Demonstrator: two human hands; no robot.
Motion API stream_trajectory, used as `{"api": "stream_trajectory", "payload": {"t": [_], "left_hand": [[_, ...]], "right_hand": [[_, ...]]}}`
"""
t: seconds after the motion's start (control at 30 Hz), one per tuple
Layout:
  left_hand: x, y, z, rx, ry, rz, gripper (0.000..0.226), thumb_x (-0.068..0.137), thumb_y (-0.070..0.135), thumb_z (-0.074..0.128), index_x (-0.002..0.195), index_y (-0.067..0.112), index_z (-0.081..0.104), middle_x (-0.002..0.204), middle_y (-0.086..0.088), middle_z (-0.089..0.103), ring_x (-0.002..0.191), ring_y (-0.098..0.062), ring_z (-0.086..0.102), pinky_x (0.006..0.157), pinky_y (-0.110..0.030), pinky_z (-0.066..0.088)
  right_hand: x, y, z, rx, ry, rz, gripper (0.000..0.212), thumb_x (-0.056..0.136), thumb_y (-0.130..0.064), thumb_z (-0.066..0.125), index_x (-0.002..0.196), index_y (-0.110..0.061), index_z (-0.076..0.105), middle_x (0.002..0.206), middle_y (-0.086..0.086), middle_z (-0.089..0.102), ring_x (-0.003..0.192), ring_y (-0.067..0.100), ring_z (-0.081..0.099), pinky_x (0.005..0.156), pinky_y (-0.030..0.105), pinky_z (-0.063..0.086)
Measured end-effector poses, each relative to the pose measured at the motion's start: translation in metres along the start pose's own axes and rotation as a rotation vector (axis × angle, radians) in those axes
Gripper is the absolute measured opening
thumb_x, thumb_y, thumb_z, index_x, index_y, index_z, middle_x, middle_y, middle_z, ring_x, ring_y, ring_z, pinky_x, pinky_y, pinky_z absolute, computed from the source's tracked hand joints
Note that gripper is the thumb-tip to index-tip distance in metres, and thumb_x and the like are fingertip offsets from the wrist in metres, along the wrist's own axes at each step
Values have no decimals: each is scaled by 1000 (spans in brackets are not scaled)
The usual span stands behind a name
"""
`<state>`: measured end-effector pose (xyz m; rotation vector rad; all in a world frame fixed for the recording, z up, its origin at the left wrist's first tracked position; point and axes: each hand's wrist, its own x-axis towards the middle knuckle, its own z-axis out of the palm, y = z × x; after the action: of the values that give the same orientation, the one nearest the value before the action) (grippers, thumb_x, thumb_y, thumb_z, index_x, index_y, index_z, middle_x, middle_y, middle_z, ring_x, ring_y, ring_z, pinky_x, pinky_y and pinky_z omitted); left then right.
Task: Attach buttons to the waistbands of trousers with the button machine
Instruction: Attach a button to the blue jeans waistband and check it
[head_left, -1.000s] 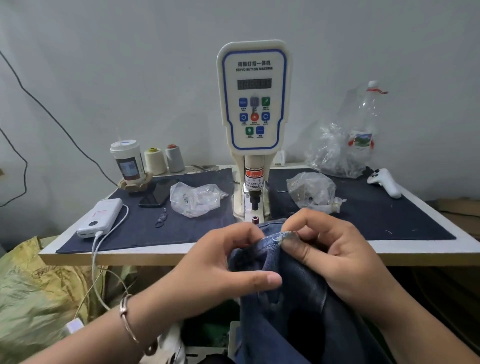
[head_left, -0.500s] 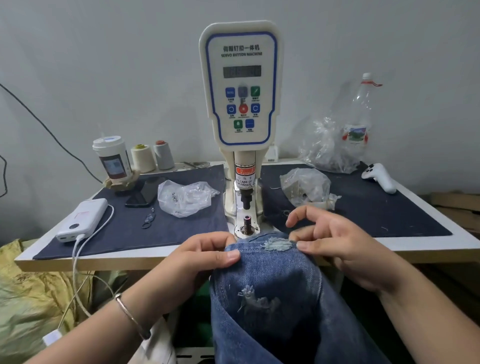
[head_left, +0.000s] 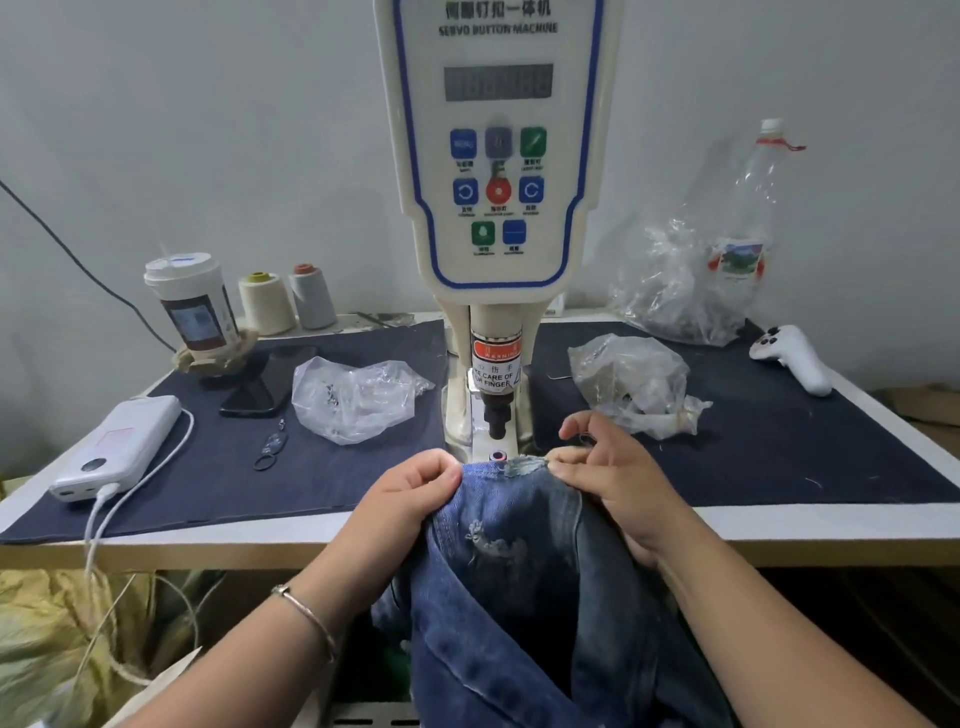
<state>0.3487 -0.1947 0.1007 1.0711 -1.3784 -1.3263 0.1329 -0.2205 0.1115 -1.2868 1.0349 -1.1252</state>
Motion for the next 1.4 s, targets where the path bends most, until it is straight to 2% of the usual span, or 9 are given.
{"api": "stream_trajectory", "payload": {"t": [0.07,0.17,0.3,0.57,0.83,0.9,1.03,1.3,1.4], "left_hand": [[9,0,-2,59,27,20,24,87,34,59,68,21,53,72,-5,45,70,-18,40,67,-35,32],[16,-4,-6,82,27,35,25,88,34,57,70,17,53,73,-7,45,73,-19,39,70,-35,32],[19,-10,-9,70,12,33,26,90,33,55,73,13,51,74,-7,44,73,-20,38,66,-33,32],[24,-17,-15,-11,-16,-11,22,87,33,60,75,15,59,72,-4,55,64,-12,49,59,-20,42],[27,-23,-20,-33,-38,-18,23,89,34,60,76,15,60,73,-4,57,64,-12,51,62,-23,42],[27,-25,-21,-92,-60,-20,20,89,28,59,75,14,59,67,1,56,58,-8,51,56,-18,42],[28,-26,-23,-170,-86,-41,14,87,23,61,80,11,60,73,-5,58,64,-13,55,59,-20,46],[30,-26,-21,-105,-45,-37,16,85,27,61,77,14,63,72,-5,58,64,-13,52,60,-23,42],[29,-26,-20,-111,-46,-27,15,85,26,61,76,14,62,70,-3,58,62,-11,52,58,-20,43]], "right_hand": [[9,4,1,6,23,-40,26,87,10,58,93,-14,50,59,-6,63,81,13,58,78,19,47],[17,9,-1,59,3,-51,26,88,11,56,92,-14,49,64,-2,63,73,13,55,71,19,49],[23,13,-5,75,-20,-33,25,88,11,56,93,-13,49,72,4,66,76,16,58,78,27,50],[29,17,-9,174,-111,15,23,86,13,54,93,-8,50,70,5,66,63,11,59,61,19,50],[31,27,-10,269,-108,56,23,85,12,54,88,-10,50,65,0,59,61,10,55,62,19,48],[31,26,-11,291,-121,61,23,85,12,53,88,-11,49,62,-2,58,58,8,54,59,18,47],[30,25,-11,346,-129,78,24,85,14,52,87,-10,47,59,-1,56,53,8,53,53,17,47],[32,28,-13,399,-145,84,24,82,14,52,88,-9,47,60,3,53,55,13,52,56,21,49],[32,29,-12,404,-147,77,24,79,12,54,88,-9,47,59,2,55,54,12,54,55,21,49]]}}
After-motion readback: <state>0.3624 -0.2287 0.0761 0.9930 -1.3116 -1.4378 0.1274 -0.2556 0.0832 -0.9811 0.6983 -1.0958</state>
